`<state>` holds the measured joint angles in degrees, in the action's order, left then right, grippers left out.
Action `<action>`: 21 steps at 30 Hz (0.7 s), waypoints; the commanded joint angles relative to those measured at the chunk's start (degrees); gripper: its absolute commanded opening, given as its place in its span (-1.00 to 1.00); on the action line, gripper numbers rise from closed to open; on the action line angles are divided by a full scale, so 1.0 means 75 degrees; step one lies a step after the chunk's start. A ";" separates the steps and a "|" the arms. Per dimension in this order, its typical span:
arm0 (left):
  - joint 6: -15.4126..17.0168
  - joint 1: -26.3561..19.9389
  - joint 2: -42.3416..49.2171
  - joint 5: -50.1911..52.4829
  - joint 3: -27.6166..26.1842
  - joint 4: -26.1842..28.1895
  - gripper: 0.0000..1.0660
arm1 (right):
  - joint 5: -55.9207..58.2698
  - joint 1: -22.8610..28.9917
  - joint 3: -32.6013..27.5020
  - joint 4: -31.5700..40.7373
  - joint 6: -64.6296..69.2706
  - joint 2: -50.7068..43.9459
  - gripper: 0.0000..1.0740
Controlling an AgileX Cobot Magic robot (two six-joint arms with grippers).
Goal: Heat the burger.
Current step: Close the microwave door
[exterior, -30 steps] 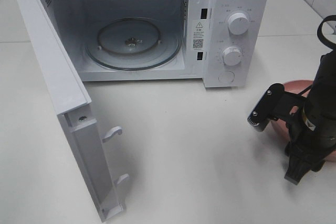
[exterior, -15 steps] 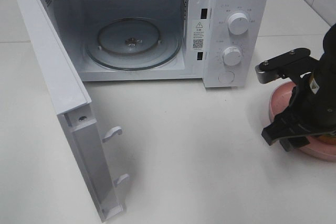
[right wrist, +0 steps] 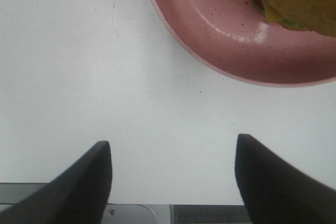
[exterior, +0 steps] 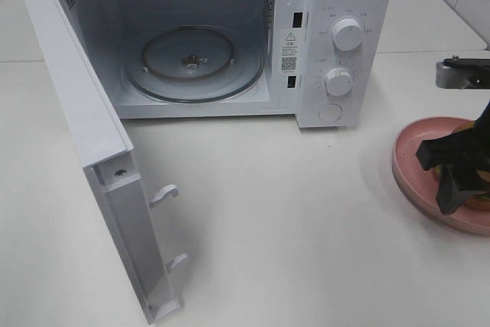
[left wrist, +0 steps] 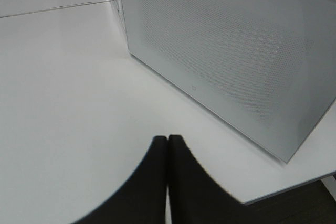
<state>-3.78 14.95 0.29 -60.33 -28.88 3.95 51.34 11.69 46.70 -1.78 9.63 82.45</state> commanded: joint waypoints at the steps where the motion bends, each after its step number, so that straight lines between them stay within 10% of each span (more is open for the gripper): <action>1: 0.0000 -0.0023 0.0168 0.0099 0.0023 0.0031 -1.00 | 0.0328 -0.0099 0.0031 0.0130 -0.0153 -0.0390 0.18; 21: 0.0000 -0.0023 0.0168 0.0099 0.0023 0.0031 -1.00 | 0.1123 -0.0099 -0.1757 0.0099 -0.0512 -0.5202 0.18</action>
<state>-3.78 14.95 0.29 -60.33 -28.88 3.95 59.42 11.29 33.92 -0.69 6.82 44.29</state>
